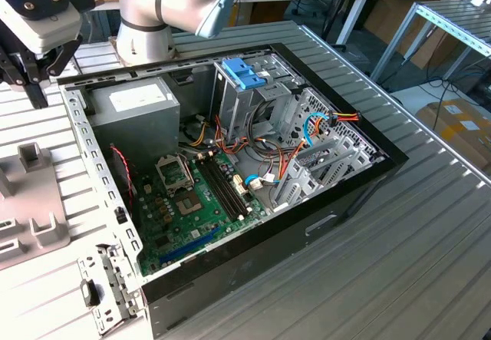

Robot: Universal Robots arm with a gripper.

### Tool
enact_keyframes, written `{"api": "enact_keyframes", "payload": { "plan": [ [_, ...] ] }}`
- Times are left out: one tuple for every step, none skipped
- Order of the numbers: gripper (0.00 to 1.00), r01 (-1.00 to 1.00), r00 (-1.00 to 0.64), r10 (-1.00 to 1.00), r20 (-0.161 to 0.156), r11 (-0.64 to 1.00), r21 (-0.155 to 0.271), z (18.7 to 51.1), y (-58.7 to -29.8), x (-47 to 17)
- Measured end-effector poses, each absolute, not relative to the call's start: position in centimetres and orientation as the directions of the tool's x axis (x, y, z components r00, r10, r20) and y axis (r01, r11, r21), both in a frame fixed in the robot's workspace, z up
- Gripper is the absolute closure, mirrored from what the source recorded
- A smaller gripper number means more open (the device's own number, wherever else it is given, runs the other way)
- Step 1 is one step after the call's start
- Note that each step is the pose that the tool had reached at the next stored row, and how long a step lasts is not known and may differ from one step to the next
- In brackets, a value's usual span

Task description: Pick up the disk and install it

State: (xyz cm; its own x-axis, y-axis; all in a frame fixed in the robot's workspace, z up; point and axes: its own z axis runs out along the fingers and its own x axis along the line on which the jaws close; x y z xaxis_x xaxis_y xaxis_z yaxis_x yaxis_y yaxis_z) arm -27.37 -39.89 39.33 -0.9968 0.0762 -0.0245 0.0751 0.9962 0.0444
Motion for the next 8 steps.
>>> {"api": "enact_keyframes", "payload": {
  "plan": [
    [0.89,0.075,-0.997,0.076,-0.024,0.996,0.044,39.33,-39.9,-27.42],
    [0.89,0.075,-0.997,0.076,-0.025,0.996,0.044,39.33,-39.89,-27.49],
    [0.89,0.075,-0.997,0.076,-0.024,0.996,0.044,39.33,-39.89,-27.54],
    [0.89,0.075,-0.997,0.076,-0.024,0.996,0.044,39.33,-39.89,-27.65],
    [0.89,0.075,-0.997,0.076,-0.024,0.996,0.044,39.33,-39.89,-27.75],
    [0.89,0.075,-0.997,0.076,-0.024,0.996,0.044,39.33,-39.89,-27.81],
    [0.89,0.075,-0.997,0.076,-0.024,0.996,0.044,39.33,-39.89,-27.87],
    [0.89,0.075,-0.997,0.076,-0.024,0.996,0.044,39.33,-39.89,-27.93]
  ]
}}
